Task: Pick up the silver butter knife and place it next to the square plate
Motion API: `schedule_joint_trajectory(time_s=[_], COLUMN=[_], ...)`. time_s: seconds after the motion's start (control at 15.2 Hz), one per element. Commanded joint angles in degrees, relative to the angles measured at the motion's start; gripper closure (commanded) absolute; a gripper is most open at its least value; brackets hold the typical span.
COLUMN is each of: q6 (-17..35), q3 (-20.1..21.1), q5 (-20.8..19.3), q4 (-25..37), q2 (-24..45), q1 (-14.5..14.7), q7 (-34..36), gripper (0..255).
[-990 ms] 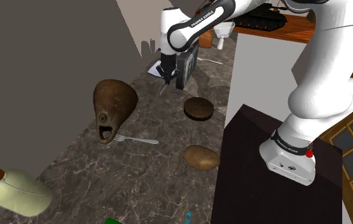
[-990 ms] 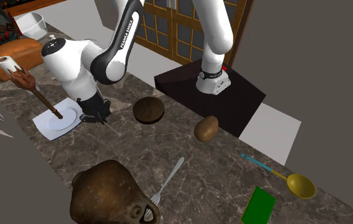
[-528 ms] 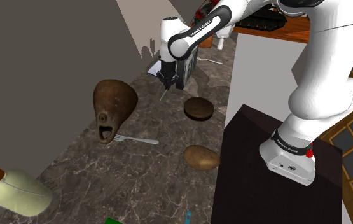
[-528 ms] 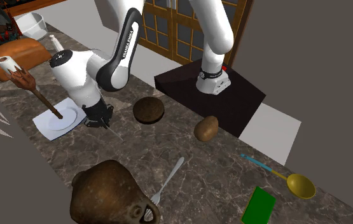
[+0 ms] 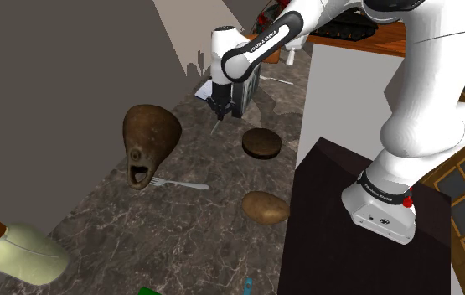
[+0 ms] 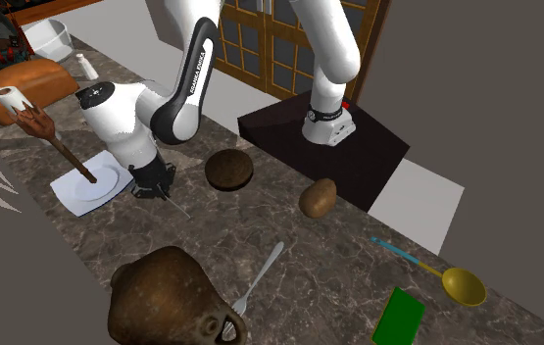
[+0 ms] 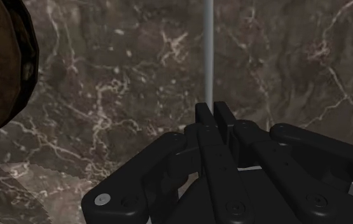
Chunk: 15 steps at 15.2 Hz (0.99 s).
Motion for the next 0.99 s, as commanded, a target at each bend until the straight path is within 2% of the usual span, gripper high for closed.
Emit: schedule_joint_trajectory(time_s=[0.0,0.07,0.4,0.66,0.92], q6=[0.0,0.0,0.0,-5.05,-5.05], q3=[0.0,0.0,0.0,2.86,2.85], q5=[0.0,0.0,0.0,3.63,3.63], q4=[0.0,0.0,0.0,0.86,0.86], q2=[0.0,0.0,0.0,-4.73,-4.73], q1=[0.0,0.0,0.0,-2.3,-2.3], q7=[0.0,0.0,0.0,-2.26,-2.26], gripper=[255,0,0,0,0])
